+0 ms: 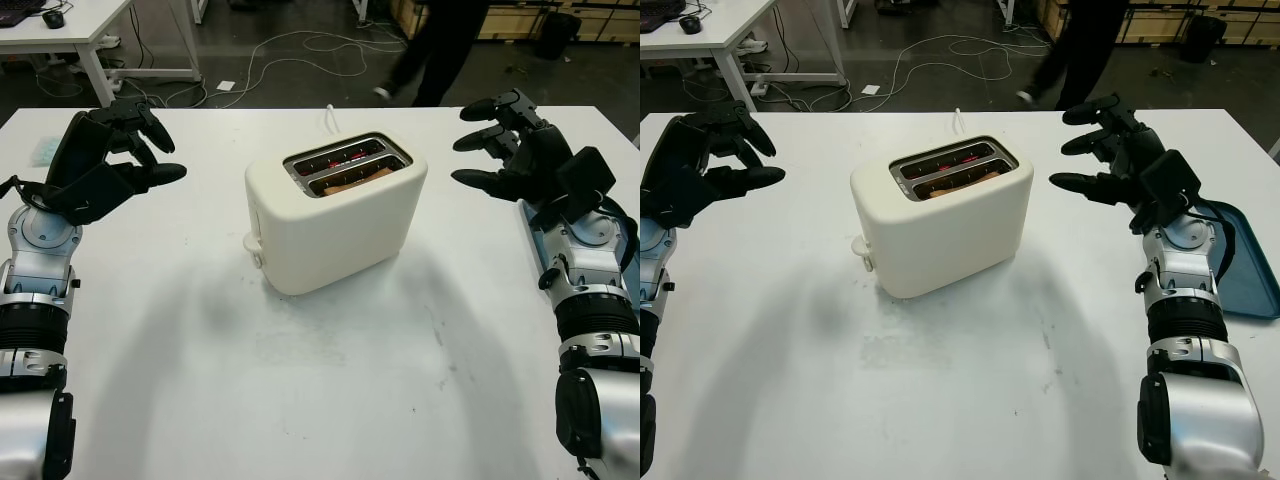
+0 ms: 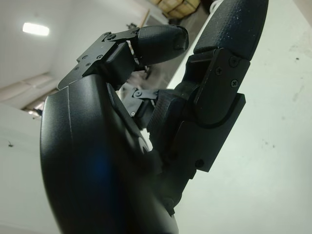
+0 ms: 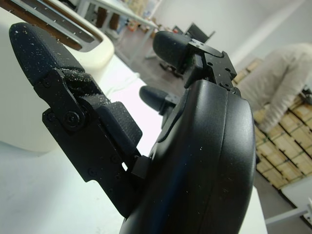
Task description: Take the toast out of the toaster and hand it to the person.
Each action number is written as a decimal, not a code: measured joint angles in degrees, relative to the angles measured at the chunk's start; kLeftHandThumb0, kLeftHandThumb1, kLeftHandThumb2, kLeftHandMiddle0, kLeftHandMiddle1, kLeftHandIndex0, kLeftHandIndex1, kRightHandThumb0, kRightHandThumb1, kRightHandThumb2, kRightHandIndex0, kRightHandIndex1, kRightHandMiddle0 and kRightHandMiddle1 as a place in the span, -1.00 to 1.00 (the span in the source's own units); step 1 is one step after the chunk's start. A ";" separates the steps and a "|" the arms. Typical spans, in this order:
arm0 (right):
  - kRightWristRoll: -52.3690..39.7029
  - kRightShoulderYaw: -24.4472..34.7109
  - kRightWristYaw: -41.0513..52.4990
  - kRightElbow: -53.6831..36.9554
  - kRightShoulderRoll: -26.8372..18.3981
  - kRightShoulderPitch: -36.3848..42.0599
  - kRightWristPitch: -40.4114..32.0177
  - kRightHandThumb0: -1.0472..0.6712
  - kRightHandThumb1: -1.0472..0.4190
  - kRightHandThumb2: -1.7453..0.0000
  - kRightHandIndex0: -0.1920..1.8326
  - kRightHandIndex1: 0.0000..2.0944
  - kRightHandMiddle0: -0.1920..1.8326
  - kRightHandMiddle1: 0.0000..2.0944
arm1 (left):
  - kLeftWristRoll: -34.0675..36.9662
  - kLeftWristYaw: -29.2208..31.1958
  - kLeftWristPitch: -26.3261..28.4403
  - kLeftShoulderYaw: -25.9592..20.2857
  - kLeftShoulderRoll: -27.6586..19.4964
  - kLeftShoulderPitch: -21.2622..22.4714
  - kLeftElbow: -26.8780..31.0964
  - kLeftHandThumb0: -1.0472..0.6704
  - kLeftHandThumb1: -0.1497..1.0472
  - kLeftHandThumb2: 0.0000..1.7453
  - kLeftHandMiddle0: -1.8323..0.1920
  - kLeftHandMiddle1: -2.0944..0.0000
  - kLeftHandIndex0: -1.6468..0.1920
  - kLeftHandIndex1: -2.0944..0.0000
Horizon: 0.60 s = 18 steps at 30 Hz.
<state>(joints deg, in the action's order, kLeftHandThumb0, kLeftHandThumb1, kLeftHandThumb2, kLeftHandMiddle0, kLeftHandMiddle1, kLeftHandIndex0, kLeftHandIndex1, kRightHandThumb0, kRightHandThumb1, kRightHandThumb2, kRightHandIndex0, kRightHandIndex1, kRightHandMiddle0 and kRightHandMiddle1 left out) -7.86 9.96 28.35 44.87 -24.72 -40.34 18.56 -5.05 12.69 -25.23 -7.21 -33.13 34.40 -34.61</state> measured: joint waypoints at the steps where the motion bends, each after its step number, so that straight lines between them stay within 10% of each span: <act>1: 0.00 0.00 0.00 0.00 0.00 0.00 0.00 -1.00 -0.39 1.00 -0.81 0.45 -0.75 0.30 | 0.00 0.00 0.00 0.00 0.00 0.00 0.00 -1.00 0.65 -1.00 0.12 -0.45 0.10 -0.45; 18: 0.02 -0.02 -0.03 -0.03 0.00 0.00 0.00 -1.00 -0.39 1.00 -0.81 0.45 -0.76 0.29 | 0.00 0.00 0.00 0.00 0.00 0.00 0.00 -1.00 0.67 -0.99 0.12 -0.45 0.10 -0.45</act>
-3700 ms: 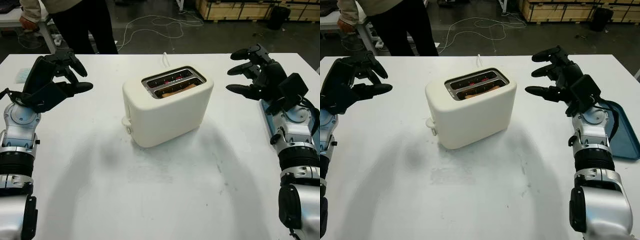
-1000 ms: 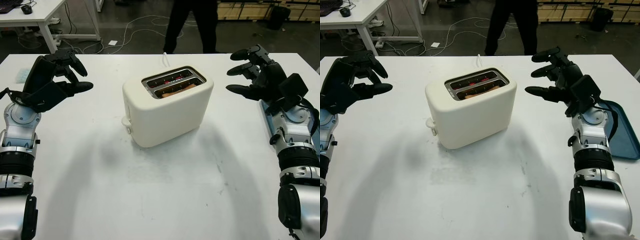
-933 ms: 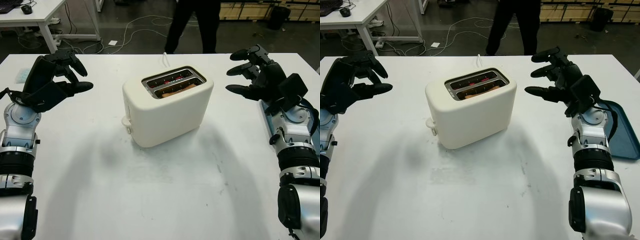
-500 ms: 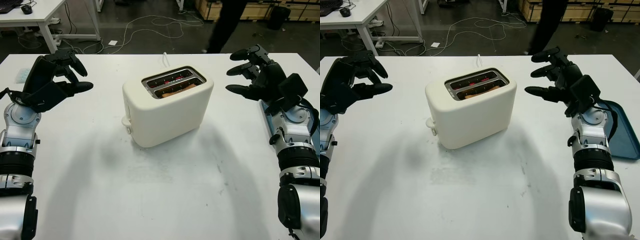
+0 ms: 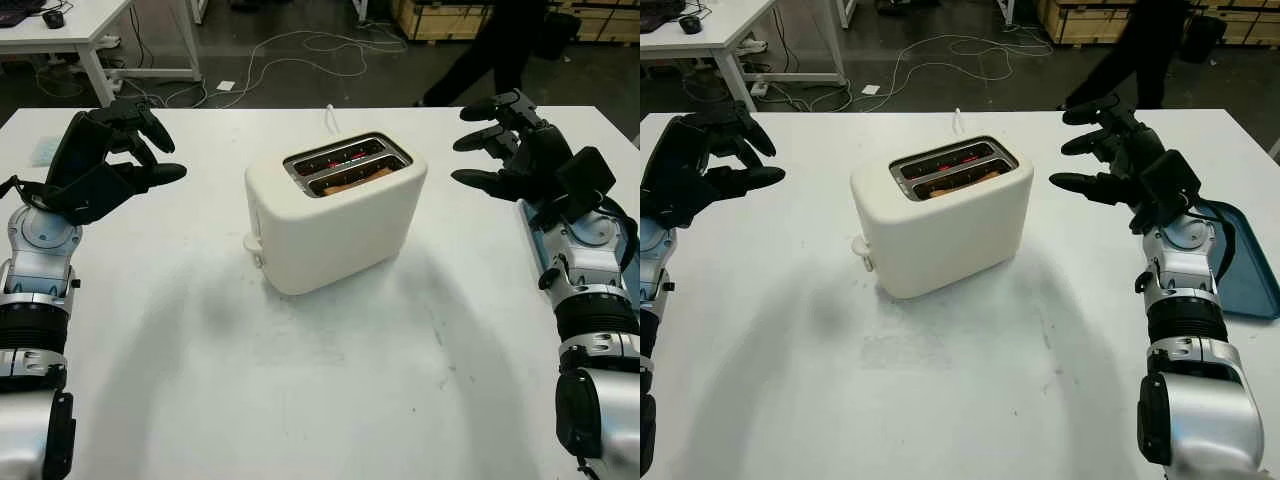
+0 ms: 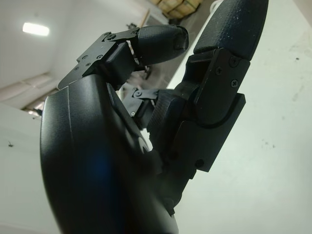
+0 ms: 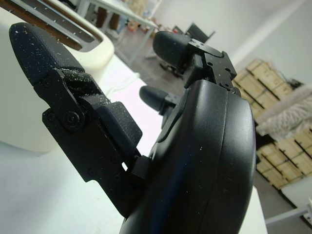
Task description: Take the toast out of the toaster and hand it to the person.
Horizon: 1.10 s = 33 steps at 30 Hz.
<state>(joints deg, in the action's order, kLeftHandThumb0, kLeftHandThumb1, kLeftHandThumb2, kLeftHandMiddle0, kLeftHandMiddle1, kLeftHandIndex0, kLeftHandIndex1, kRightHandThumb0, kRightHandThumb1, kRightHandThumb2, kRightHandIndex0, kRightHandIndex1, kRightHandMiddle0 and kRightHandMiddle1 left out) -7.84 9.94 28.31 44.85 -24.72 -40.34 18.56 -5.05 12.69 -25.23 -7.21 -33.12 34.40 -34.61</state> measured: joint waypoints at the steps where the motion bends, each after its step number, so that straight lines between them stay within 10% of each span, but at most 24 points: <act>1: 0.02 -0.01 -0.05 -0.03 0.00 0.00 0.00 -1.00 -0.39 1.00 -0.81 0.45 -0.75 0.29 | 0.00 0.00 0.00 0.00 0.00 0.00 0.00 -1.00 0.67 -0.99 0.12 -0.45 0.10 -0.45; 33: 0.12 -0.12 -0.21 0.00 0.00 0.00 0.01 -1.00 -0.38 0.99 -0.81 0.45 -0.75 0.28 | 0.12 0.10 -0.05 0.00 0.03 0.01 -0.60 -1.00 0.66 -1.00 0.12 -0.44 0.10 -0.44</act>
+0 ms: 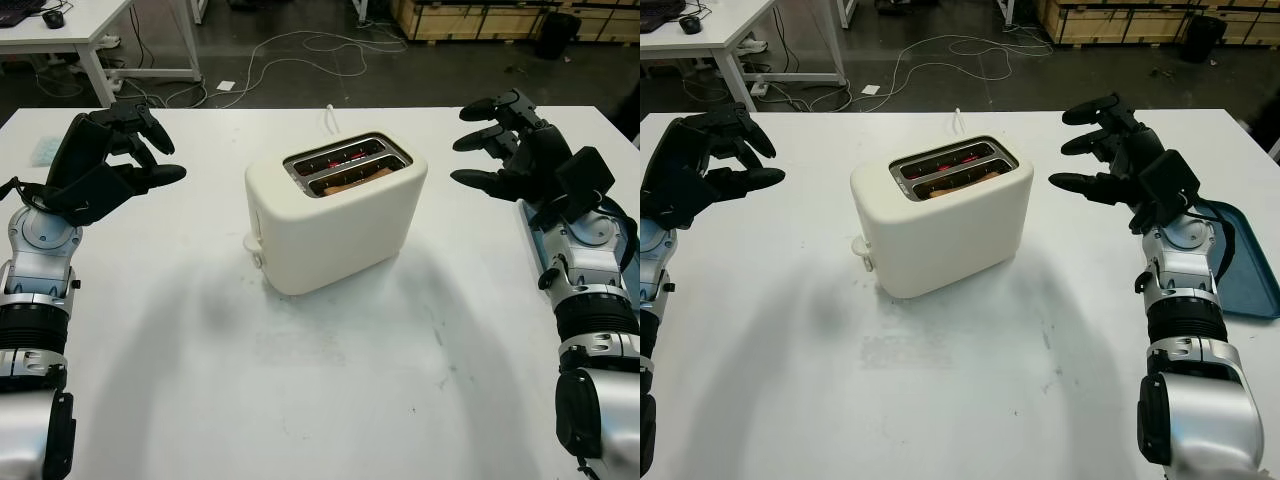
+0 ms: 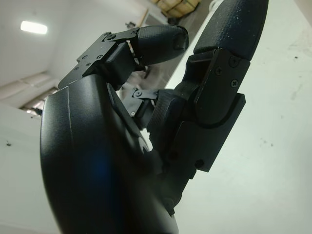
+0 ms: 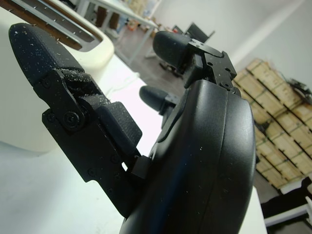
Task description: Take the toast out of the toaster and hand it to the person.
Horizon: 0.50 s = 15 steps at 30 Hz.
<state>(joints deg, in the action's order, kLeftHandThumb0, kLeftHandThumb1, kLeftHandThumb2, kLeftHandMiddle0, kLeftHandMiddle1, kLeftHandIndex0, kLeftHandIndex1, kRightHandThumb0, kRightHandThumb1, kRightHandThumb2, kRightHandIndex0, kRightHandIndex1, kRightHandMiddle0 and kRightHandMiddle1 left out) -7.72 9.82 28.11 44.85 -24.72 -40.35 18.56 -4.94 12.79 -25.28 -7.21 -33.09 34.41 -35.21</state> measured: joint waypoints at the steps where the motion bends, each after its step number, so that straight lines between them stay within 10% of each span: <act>1: 0.00 0.00 0.00 0.01 0.00 0.00 0.00 -1.00 -0.38 0.99 -0.81 0.45 -0.75 0.28 | 0.00 0.00 0.00 0.00 0.00 0.00 0.00 -1.00 0.66 -1.00 0.13 -0.44 0.10 -0.44; 15: -0.13 0.11 0.28 0.73 0.00 0.00 0.69 -1.00 -0.40 0.99 -0.81 0.45 -0.76 0.29 | -0.01 -0.03 0.01 0.00 0.01 0.00 0.06 -1.00 0.65 -1.00 0.13 -0.45 0.10 -0.45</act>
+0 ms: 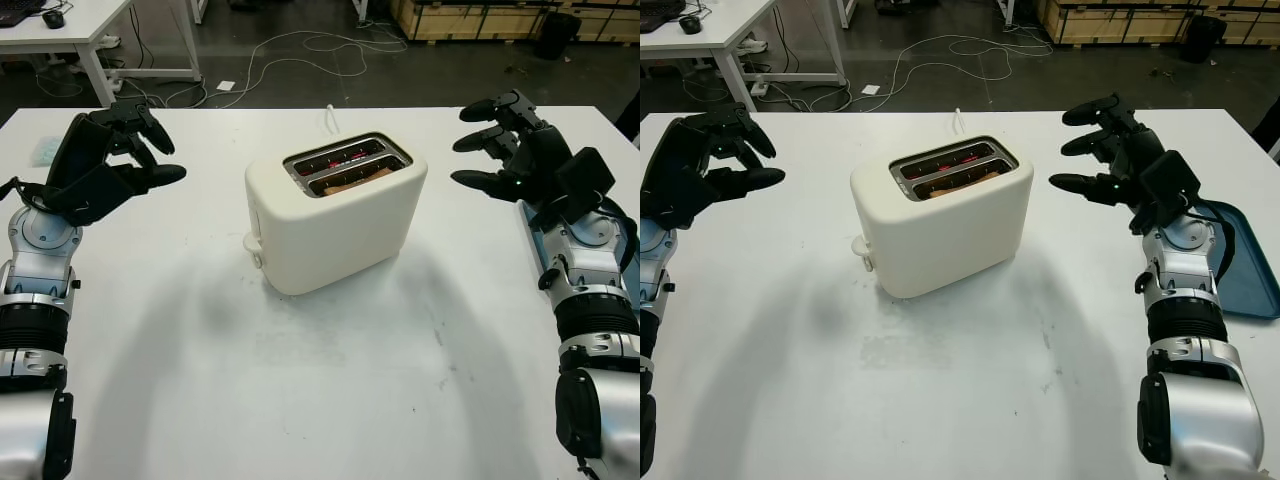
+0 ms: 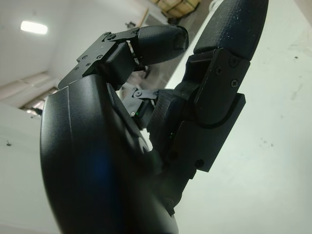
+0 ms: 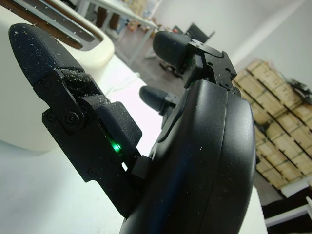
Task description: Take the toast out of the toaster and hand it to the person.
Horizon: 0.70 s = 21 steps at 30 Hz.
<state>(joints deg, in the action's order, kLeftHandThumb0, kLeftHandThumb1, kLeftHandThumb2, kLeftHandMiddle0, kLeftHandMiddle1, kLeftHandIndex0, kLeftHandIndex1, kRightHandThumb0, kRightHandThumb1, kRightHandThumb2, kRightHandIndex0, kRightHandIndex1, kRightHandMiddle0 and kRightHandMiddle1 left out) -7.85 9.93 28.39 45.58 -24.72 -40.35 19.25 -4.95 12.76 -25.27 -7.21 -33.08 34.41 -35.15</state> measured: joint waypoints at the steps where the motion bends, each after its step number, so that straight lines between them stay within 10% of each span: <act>1: 0.00 0.00 0.00 0.12 0.00 0.00 0.01 -1.00 -0.40 0.99 -0.81 0.45 -0.76 0.29 | 0.00 0.00 0.01 0.00 0.00 0.00 0.03 -1.00 0.65 -1.00 0.13 -0.45 0.10 -0.45; 21: -0.13 0.05 0.16 0.62 0.04 0.00 0.19 -1.00 -0.39 0.99 -0.81 0.46 -0.76 0.30 | -0.01 -0.01 0.07 0.00 0.00 -0.01 0.13 -1.00 0.65 -1.00 0.12 -0.44 0.10 -0.44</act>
<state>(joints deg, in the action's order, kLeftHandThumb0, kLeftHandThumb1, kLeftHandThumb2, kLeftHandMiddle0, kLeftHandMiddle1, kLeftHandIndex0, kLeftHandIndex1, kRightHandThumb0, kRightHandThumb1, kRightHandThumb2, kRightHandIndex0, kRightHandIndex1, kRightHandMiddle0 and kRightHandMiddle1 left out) -7.98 9.97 28.56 46.19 -24.68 -40.35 19.45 -4.95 12.74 -25.21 -7.21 -33.08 34.40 -35.01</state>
